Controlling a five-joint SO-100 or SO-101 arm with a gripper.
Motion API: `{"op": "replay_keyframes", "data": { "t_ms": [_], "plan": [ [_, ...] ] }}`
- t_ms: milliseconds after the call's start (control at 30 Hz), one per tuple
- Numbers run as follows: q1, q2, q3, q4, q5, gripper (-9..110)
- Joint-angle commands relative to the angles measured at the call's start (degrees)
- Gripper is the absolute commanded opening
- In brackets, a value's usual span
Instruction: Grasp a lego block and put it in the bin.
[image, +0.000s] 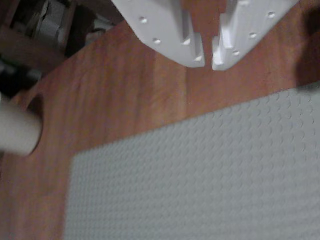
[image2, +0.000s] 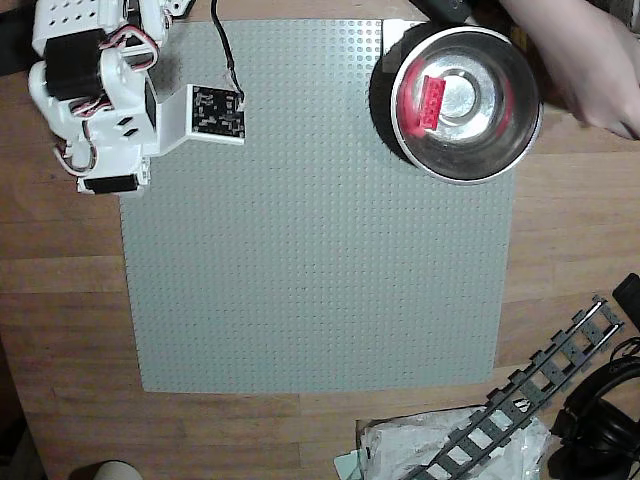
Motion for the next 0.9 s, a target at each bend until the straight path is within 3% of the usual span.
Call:
{"op": "replay_keyframes", "data": {
  "t_ms": [0,333,867],
  "plan": [
    [1.3,5.7,5.4,-1.8,-1.7,0],
    [1.0,26.0,23.2,0.3,-1.9,0],
    [-2.9,28.1,31.6,0.4,-1.9,0]
  ]
}}
